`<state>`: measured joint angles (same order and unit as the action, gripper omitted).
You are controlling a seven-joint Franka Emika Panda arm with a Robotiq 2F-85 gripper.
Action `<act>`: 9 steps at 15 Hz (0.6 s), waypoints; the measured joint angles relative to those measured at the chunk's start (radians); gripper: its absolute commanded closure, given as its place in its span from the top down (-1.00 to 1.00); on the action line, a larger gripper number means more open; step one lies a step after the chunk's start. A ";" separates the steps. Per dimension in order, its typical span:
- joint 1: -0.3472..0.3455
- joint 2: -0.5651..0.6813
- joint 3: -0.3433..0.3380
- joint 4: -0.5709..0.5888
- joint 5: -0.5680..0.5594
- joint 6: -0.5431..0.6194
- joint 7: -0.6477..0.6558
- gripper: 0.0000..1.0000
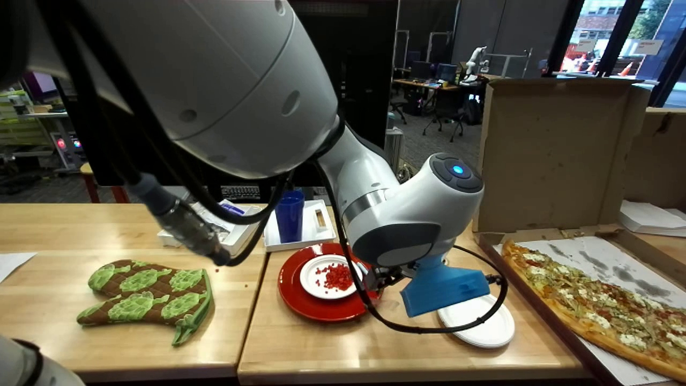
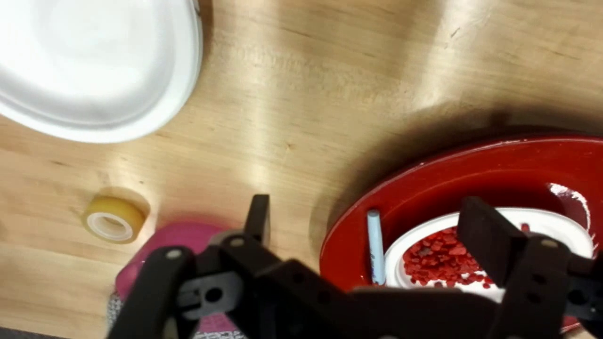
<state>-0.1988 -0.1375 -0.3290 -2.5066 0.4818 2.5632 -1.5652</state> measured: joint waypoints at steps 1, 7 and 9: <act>0.000 0.000 -0.009 -0.006 0.031 0.017 0.002 1.00; -0.005 0.000 -0.047 -0.034 0.184 0.083 0.004 1.00; -0.016 -0.001 -0.048 -0.039 0.176 0.113 0.023 1.00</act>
<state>-0.2145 -0.1387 -0.3770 -2.5452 0.6575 2.6761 -1.5427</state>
